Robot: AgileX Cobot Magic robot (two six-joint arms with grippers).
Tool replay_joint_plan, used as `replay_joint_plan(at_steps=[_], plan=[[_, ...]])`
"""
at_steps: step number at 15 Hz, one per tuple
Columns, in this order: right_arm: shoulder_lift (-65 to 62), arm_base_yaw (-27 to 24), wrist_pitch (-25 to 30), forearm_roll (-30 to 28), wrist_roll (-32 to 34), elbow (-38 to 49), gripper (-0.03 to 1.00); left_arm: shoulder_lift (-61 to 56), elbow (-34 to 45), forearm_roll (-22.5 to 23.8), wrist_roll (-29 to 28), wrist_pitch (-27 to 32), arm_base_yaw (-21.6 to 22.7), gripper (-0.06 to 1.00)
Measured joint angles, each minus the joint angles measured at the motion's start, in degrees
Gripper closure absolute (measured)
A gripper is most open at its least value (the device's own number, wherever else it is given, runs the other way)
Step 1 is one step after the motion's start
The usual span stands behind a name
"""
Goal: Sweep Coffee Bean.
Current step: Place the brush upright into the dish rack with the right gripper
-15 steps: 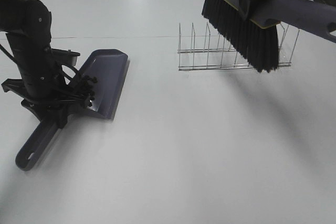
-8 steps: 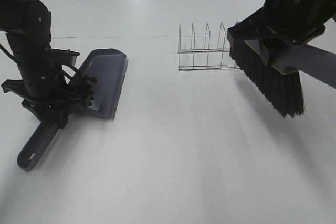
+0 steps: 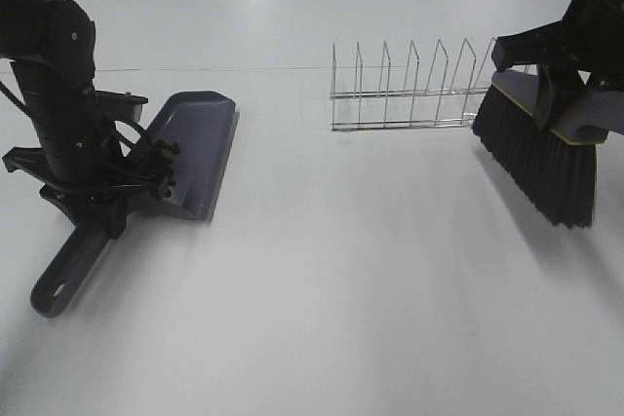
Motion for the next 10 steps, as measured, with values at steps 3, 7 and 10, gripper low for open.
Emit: replay_joint_plan(at_steps=[3, 7, 10], plan=[[3.50, -0.86, -4.07, -0.23, -0.17, 0.00, 0.65, 0.00, 0.00, 0.00, 0.00, 0.00, 0.00, 0.61], [8.88, -0.86, -8.37, -6.07, 2.69, -2.86, 0.65, 0.00, 0.00, 0.00, 0.00, 0.00, 0.00, 0.61], [12.03, -0.86, -8.59, -11.46, 5.96, -6.47, 0.65, 0.00, 0.00, 0.00, 0.00, 0.00, 0.00, 0.61]])
